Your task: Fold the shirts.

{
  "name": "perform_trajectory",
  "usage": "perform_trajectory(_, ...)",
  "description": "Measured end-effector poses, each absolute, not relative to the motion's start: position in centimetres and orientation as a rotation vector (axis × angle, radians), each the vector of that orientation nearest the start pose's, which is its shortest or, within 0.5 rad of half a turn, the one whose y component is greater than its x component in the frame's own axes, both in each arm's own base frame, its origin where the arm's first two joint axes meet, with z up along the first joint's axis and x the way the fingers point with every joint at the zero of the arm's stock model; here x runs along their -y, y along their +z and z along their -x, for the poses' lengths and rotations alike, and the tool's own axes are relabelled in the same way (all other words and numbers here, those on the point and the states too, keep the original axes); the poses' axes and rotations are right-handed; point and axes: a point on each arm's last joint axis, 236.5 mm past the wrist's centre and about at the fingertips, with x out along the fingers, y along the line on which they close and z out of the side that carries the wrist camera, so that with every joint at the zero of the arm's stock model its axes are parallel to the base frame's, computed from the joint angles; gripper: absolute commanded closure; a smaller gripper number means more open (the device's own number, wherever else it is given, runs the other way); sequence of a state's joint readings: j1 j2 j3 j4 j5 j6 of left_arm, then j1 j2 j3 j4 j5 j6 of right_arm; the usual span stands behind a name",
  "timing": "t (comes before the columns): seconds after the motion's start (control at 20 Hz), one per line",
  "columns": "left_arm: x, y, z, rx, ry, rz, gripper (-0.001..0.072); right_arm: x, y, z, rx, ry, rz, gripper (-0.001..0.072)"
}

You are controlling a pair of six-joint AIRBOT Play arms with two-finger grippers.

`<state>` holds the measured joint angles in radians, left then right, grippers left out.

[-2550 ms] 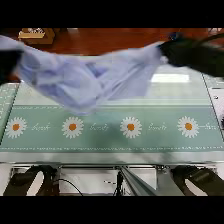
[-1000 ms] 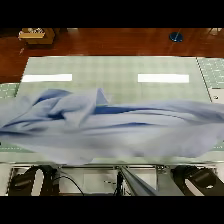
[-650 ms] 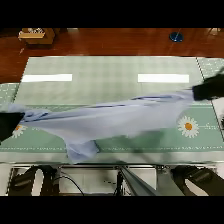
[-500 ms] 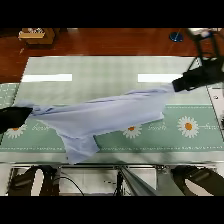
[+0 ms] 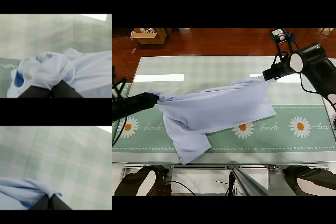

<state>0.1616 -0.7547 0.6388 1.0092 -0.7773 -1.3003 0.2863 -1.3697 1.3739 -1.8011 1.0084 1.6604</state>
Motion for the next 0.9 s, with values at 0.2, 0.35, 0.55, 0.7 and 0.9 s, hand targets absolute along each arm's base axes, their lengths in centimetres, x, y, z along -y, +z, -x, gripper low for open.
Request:
perform_trajectory(0.2,5.4,2.6,-37.2,-0.777,-0.161,0.324,0.0685,-6.4,5.6,-48.4,-0.955,0.059,0.068,0.0686)
perform_trajectory(0.35,7.3,0.5,-38.7,-0.778,-0.176,0.295,0.0684,-4.7,3.4,-49.1,-0.994,0.035,-0.019,0.0685)
perform_trajectory(0.55,9.5,-2.2,-39.0,-0.824,-0.208,0.266,0.0622,-3.9,0.3,-49.0,-1.070,0.029,-0.058,0.0357)
perform_trajectory(0.7,9.8,-1.6,-39.7,-0.801,-0.210,0.266,0.0208,-3.5,0.6,-49.0,-1.071,0.044,-0.030,0.0219)
perform_trajectory(0.9,7.4,3.3,-41.4,-0.739,-0.196,0.256,0.0183,0.6,6.1,-48.4,-1.007,-0.003,0.137,0.0157)
